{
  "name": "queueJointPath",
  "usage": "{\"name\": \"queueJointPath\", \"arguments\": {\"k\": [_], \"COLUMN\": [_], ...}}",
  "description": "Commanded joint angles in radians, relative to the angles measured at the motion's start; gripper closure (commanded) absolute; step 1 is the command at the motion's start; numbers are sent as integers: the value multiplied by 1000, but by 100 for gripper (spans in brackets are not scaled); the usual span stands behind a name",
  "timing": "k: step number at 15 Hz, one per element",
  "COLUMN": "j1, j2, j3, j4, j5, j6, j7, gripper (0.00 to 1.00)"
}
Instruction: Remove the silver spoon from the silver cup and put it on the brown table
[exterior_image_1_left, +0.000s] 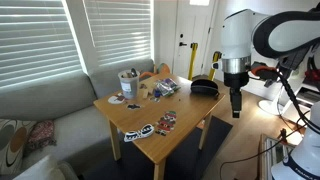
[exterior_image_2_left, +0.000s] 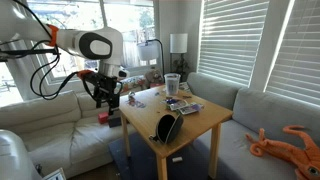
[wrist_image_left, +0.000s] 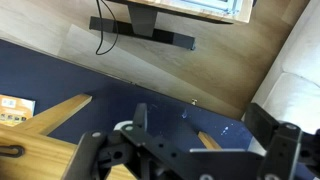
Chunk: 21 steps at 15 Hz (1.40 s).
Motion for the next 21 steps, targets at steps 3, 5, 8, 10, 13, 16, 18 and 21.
{"name": "queueJointPath", "arguments": {"k": [3,5,8,10,13,16,18,21], "j1": [-8,-8,-8,-8,-8,-8,-8,-21], "j2": [0,0,0,0,0,0,0,-26], "j3": [7,7,7,7,7,7,7,13], "j4": [1,1,1,1,1,1,1,-15], "j5": [3,3,3,3,3,3,3,-7], "j6": [-2,-2,-2,-2,-2,-2,-2,50], "j7": [-3,-3,-3,-3,-3,-3,-3,30], "gripper": [0,0,0,0,0,0,0,0]}}
